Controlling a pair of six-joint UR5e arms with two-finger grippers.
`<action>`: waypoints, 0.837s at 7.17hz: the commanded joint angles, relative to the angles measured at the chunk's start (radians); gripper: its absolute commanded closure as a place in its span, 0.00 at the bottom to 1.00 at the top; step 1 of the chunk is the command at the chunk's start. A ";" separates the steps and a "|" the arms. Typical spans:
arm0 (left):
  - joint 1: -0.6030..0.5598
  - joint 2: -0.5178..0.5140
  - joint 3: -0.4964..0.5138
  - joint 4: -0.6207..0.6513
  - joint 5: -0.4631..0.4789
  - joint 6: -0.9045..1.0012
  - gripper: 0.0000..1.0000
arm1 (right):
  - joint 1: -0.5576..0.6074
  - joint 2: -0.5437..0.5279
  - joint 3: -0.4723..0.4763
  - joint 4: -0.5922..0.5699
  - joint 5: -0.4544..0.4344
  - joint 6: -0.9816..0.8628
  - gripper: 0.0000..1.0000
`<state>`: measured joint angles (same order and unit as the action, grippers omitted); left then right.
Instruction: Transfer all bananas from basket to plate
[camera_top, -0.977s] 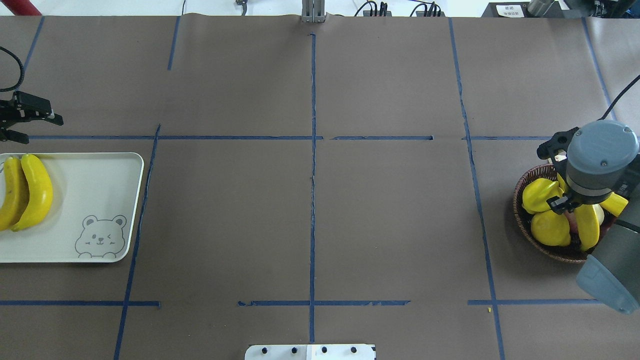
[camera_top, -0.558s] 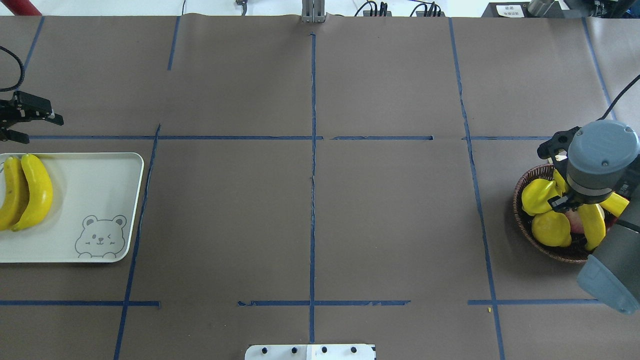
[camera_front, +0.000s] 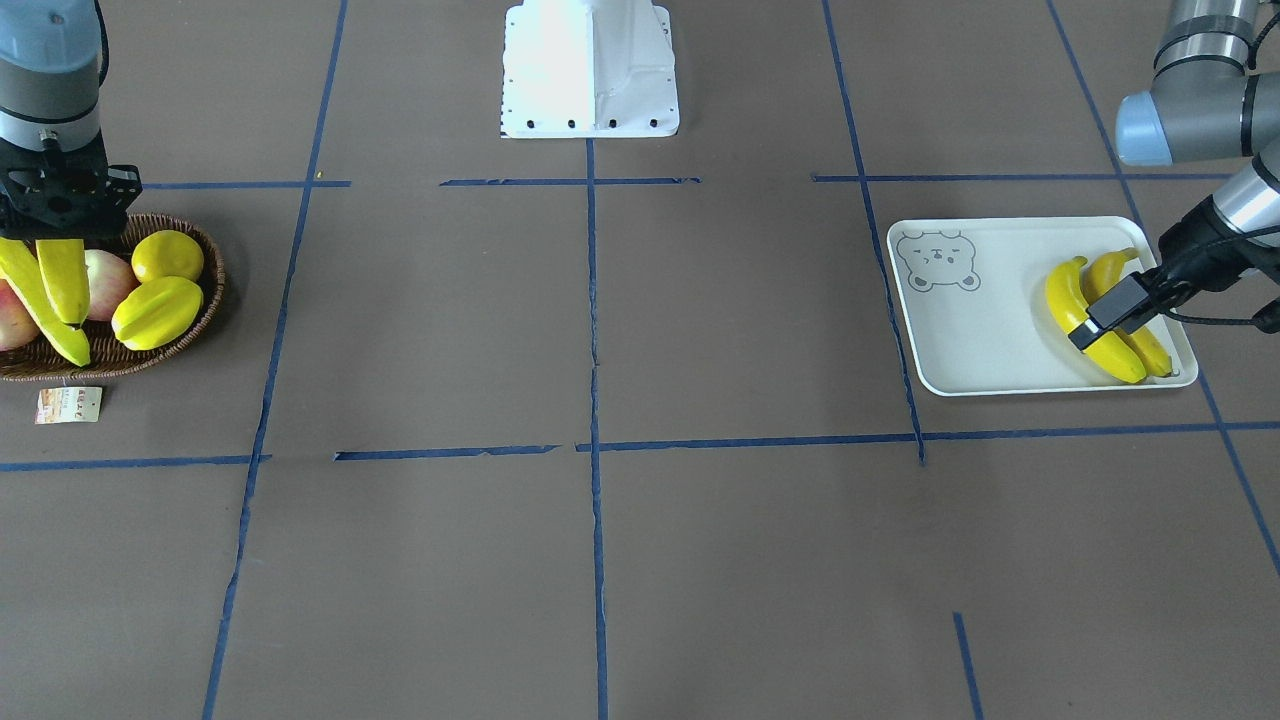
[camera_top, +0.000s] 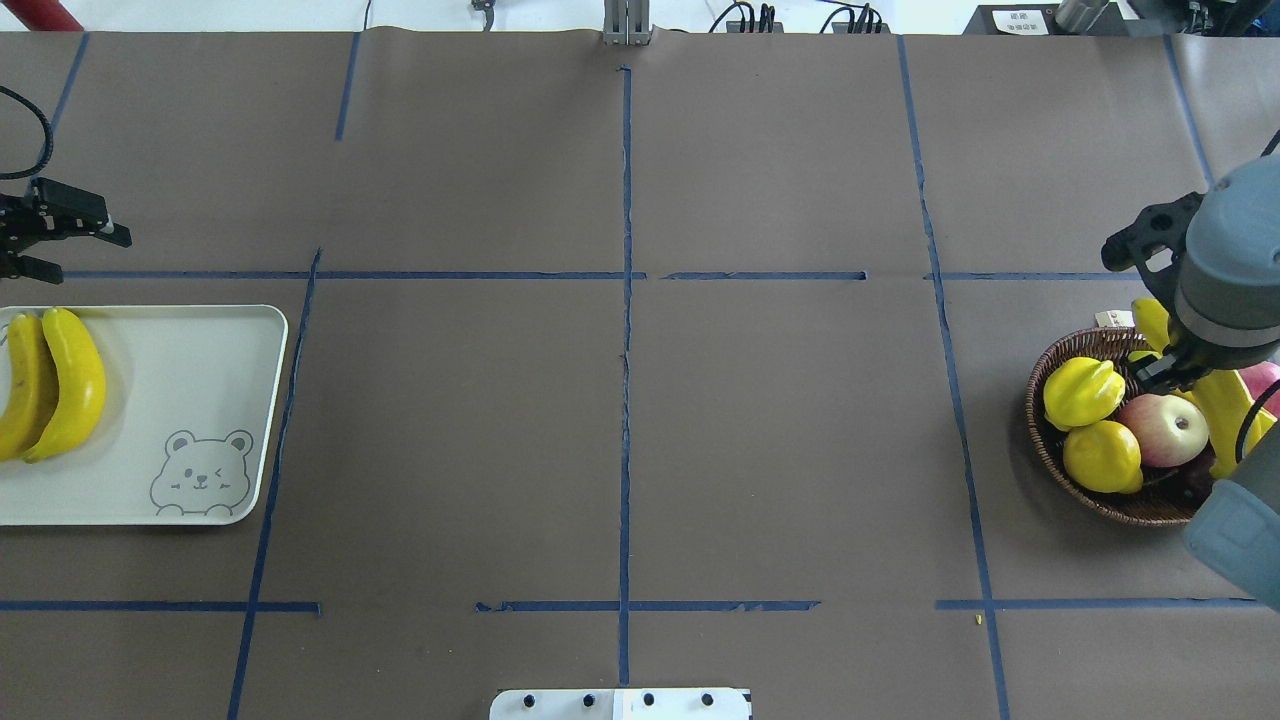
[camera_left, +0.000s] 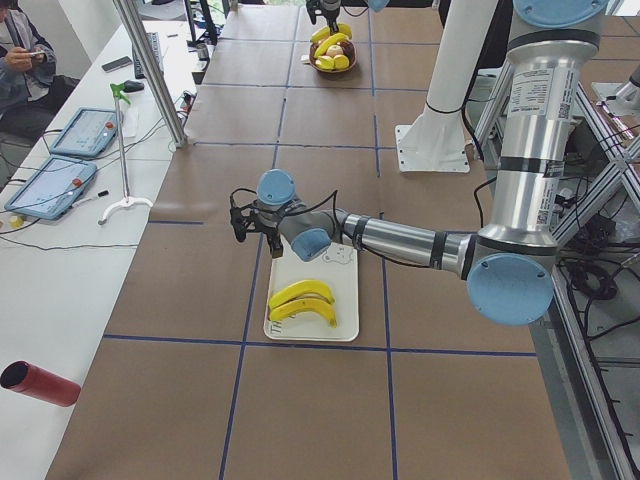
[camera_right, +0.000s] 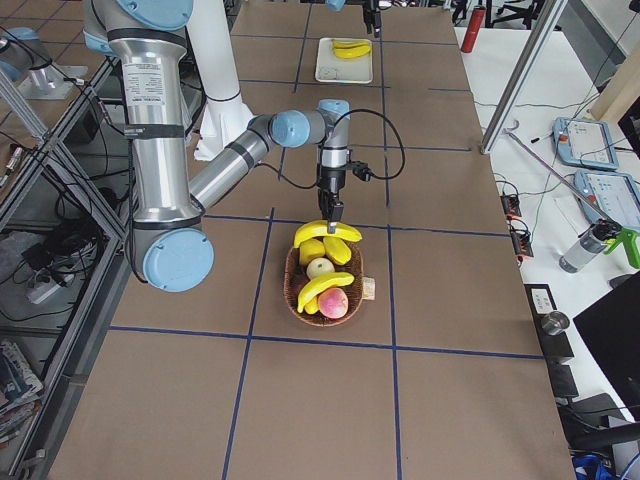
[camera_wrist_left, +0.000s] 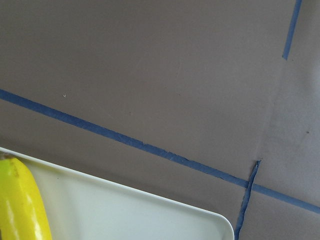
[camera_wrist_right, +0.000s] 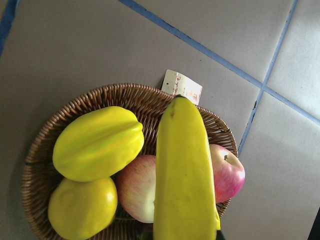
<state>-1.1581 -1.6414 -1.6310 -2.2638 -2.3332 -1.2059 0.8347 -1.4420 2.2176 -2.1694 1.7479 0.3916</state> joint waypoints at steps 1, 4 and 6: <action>0.004 -0.035 0.002 0.001 -0.012 -0.039 0.00 | 0.017 0.191 -0.056 -0.037 0.104 0.043 0.95; 0.124 -0.205 0.013 -0.002 0.000 -0.318 0.00 | -0.047 0.321 -0.241 0.354 0.225 0.386 0.95; 0.173 -0.311 0.005 -0.005 -0.002 -0.485 0.00 | -0.123 0.322 -0.369 0.758 0.228 0.655 0.95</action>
<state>-1.0239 -1.8849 -1.6219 -2.2668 -2.3352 -1.5840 0.7570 -1.1231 1.9271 -1.6602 1.9703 0.8841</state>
